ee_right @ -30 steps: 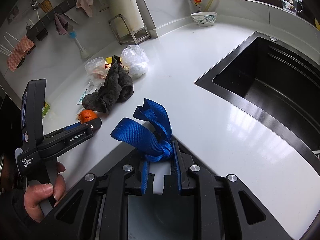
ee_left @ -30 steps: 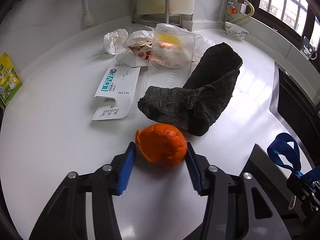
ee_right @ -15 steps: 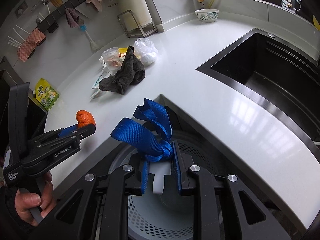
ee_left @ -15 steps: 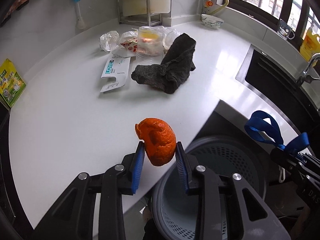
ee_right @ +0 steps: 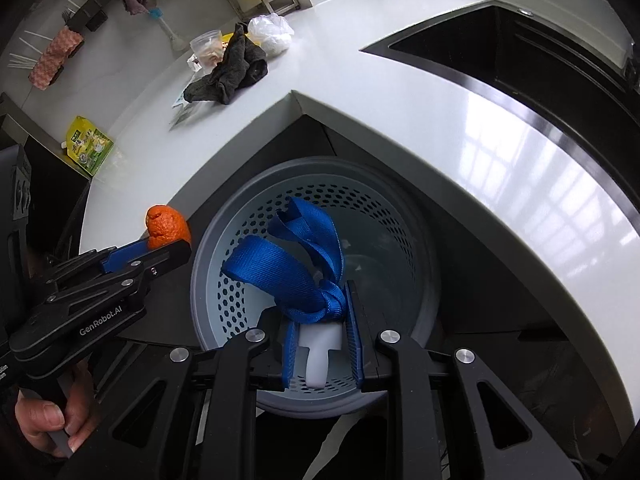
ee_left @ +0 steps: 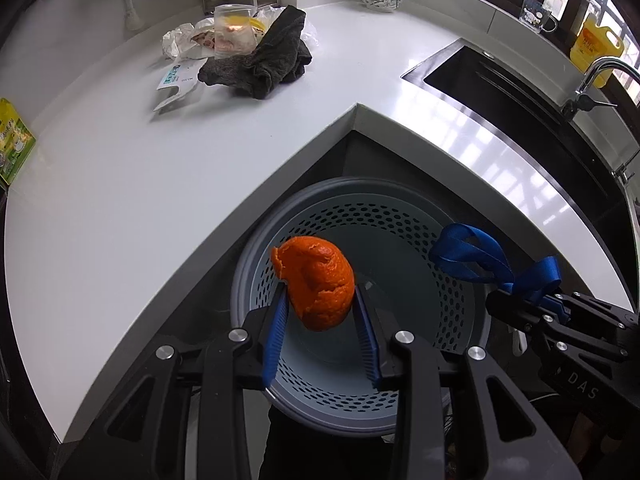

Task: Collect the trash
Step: 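Carry the orange peel and blue strap over the wastebasket and open both grippers, then move both open grippers from the wastebasket back over the counter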

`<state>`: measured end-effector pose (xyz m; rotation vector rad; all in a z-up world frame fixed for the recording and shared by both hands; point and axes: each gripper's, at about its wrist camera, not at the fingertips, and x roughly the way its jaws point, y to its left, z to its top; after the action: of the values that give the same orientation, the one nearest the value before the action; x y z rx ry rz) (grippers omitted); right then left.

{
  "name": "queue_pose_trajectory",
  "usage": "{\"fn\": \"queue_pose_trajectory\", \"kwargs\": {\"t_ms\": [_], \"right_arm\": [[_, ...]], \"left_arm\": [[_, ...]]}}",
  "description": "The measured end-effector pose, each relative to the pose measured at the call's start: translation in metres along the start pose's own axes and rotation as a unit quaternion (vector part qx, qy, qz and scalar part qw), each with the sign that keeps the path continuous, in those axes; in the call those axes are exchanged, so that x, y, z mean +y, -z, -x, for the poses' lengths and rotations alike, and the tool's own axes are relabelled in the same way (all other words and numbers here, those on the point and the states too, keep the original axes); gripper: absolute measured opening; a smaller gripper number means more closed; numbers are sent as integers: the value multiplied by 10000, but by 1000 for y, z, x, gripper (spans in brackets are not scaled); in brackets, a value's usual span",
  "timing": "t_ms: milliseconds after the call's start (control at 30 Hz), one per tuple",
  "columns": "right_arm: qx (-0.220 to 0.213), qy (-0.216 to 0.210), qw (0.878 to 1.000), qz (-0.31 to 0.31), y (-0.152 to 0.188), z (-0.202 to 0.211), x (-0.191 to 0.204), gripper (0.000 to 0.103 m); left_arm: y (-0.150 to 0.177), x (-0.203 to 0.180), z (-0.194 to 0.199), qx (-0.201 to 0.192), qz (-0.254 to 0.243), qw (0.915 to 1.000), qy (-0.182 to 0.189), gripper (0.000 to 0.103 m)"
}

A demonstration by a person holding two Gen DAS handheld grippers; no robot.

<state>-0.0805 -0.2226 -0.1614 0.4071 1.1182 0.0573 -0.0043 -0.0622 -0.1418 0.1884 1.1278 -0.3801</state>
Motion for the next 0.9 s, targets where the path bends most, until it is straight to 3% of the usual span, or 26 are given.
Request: {"fn": "queue_pose_trajectory", "kwargs": {"t_ms": [100,167,233,267,300,367,533,900], "right_arm": [[110,-75,9999,0,3,-4,-4,21],[110,-129,9999,17,4,-4,-5,22],[94,-133,9999,58,4,-2,-5,22],[101,-153,9998,71,4,-2,-5,25],[119,-164,9998,79,4,-2,-5,30],[85,-136,9999,57,4,1,-6,61],[-10,-37,10000,88,2,7,-8,62],[-52,-81,9998,152,0,19,-8,62]], "left_arm": [[1,-6,-2,42,37,10000,-2,35],[1,-9,-1,19,55,10000,-19,44],[1,-12,4,-66,94,9999,-40,60],[1,-12,6,-106,110,9999,-42,63],[0,-12,7,-129,119,9998,-63,64],[0,-12,9,-147,128,9997,-154,65],[1,-5,13,-147,319,9987,-366,74],[4,-2,25,-175,534,9969,-545,75]]}}
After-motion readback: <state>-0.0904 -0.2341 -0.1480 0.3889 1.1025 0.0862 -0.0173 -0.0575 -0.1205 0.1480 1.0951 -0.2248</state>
